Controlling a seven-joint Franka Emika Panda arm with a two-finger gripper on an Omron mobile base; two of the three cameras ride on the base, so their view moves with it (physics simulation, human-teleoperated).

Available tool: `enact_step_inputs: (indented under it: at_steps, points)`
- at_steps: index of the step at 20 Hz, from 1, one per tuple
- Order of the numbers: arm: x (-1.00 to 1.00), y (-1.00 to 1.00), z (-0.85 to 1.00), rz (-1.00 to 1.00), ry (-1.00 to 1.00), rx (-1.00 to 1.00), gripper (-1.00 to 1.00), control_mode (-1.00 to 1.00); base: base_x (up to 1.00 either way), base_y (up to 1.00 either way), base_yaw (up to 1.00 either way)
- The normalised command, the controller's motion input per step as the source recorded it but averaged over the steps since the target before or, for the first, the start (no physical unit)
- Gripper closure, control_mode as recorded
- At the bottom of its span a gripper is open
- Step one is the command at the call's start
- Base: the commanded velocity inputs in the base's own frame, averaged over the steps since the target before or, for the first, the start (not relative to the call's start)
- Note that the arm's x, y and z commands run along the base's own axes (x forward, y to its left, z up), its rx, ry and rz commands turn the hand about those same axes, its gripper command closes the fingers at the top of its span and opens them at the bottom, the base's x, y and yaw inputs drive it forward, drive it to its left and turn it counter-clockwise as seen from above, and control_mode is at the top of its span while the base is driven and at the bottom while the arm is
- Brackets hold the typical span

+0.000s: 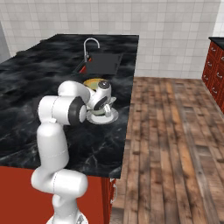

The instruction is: Move the bowls from the cabinet to the plates on the dining table.

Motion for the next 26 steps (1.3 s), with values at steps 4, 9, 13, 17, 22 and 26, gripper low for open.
enact_step_inputs:
  at_steps: [4,9,13,17,22,26]
  points:
    - [0.10,0.00,-0.11,0.00,-0.03,0.01,1.00,-1.00,0.00,0.00,0.00]
    - [0.02,-0.01,-0.13,-0.01,-0.02,0.00,1.00,-1.00,0.00,0.00,0.00]
    - [0.00,-0.02,-0.14,-0.02,0.00,0.00,1.00,-1.00,0.00,0.00,0.00]
    - [-0.04,0.00,-0.17,-0.03,0.05,0.00,1.00,-1.00,0.00,0.00,0.00]
    - [-0.05,0.00,-0.20,-0.01,0.08,0.00,1.00,-1.00,0.00,0.00,0.00]
    - [0.00,0.00,-0.17,0.00,0.06,0.00,-1.00,-1.00,0.00,0.00,0.00]
